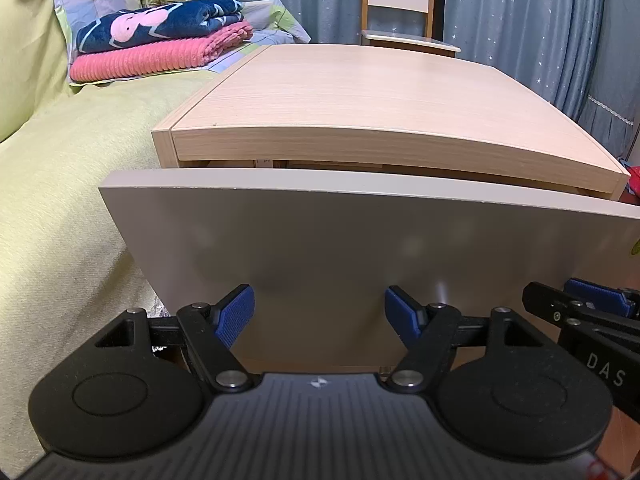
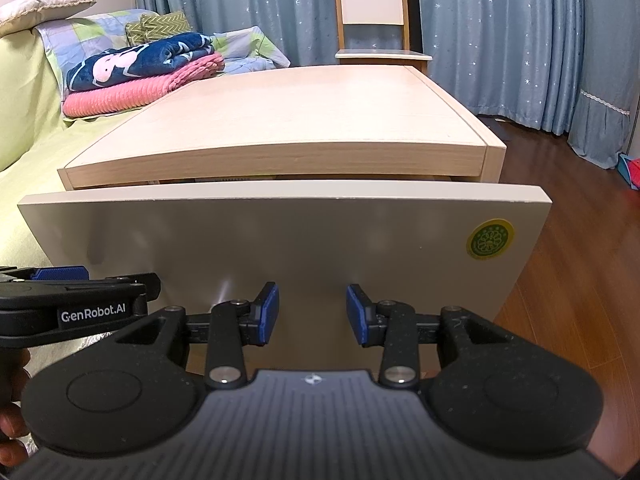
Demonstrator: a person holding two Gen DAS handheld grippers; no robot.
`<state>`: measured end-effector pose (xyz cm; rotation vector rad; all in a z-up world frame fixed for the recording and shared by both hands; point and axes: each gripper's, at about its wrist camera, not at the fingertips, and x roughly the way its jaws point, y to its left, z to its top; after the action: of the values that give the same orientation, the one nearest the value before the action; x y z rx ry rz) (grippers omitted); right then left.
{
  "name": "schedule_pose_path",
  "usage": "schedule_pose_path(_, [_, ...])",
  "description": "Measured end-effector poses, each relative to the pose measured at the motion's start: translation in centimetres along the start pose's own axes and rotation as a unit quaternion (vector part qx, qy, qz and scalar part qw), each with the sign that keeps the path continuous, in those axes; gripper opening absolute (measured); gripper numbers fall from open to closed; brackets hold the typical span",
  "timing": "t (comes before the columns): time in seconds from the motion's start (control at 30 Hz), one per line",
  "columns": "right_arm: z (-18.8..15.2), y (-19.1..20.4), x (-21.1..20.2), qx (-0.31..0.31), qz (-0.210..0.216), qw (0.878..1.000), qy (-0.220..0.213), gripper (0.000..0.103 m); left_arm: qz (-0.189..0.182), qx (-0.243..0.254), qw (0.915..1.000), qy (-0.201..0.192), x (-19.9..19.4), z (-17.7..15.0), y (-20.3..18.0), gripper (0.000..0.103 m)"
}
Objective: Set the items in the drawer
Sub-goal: 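Push the drawer front with the right gripper while the left gripper pushes too, then press both grippers against the drawer front until it sits flush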
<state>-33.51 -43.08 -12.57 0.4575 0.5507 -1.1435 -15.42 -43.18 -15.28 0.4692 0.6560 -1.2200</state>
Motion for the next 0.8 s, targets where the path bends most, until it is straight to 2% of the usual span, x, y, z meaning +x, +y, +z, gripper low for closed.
schedule_pose_path(0.8, [0.52,-0.17,0.76,0.005,-0.002,1.0,-0.001,0.034,-0.001,-0.007,1.0,-0.001,0.79,0.45,0.27,0.073])
